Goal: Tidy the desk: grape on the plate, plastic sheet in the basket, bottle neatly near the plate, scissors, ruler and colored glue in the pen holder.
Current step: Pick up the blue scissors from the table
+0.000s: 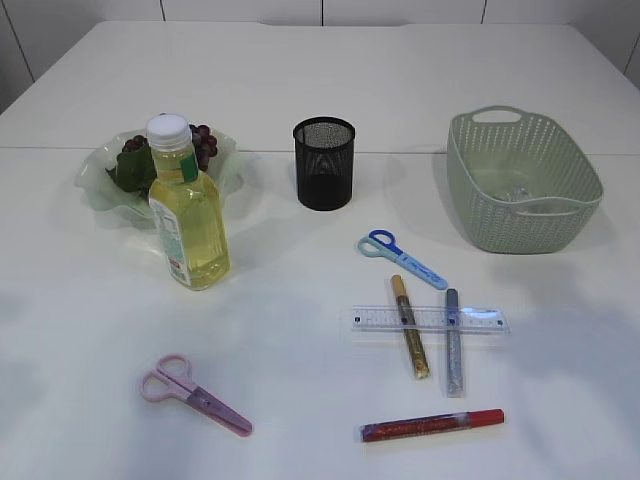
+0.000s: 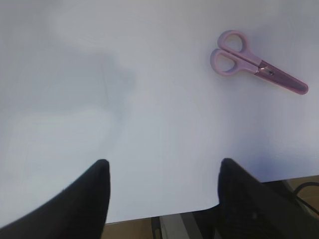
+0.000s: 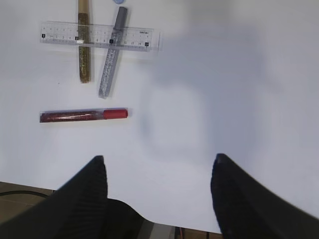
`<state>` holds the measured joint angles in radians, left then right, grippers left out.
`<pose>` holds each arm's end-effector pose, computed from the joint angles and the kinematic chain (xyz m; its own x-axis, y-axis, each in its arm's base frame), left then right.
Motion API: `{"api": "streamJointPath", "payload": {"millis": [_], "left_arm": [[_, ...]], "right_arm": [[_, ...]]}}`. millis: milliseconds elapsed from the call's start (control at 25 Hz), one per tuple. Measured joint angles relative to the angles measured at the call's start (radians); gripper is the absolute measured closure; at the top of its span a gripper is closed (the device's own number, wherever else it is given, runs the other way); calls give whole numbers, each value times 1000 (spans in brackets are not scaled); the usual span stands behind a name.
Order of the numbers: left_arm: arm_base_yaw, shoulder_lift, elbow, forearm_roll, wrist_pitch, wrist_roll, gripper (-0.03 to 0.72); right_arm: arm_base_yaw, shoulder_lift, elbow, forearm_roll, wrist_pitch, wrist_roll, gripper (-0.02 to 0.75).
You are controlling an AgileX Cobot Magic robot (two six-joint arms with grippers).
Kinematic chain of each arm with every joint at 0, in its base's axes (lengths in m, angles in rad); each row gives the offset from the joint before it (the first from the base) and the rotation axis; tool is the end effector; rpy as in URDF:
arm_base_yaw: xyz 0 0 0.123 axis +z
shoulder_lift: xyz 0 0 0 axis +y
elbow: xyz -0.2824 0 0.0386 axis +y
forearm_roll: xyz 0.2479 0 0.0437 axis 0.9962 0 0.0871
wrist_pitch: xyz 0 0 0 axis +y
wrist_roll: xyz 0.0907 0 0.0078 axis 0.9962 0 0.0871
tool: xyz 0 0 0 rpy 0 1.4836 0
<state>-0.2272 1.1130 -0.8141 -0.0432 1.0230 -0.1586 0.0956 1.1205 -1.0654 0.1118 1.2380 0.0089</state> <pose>0.1839 -0.0460 0.2762 -0.9473 0.0343 -0.3185 0.0674 0.9933 -0.0937 0.1923 0.0281 0.3395 -0.9343 -0.0441 -0.3538 -0.0901 0.9893 0.1147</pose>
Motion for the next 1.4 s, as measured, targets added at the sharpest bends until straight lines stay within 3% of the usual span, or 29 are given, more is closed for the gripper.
{"api": "streamJointPath", "payload": {"millis": [560, 760, 1080, 1400], "left_arm": [[0, 0, 0, -4, 0, 0, 211], [0, 0, 0, -15, 2, 0, 211], [0, 0, 0, -29, 14, 0, 212], [0, 0, 0, -34, 30, 1, 214]], "right_arm": [[0, 45, -36, 1, 1, -9, 227], [22, 160, -166, 1, 4, -52, 227], [169, 465, -467, -45, 6, -103, 240], [235, 793, -724, -59, 6, -150, 248]]}}
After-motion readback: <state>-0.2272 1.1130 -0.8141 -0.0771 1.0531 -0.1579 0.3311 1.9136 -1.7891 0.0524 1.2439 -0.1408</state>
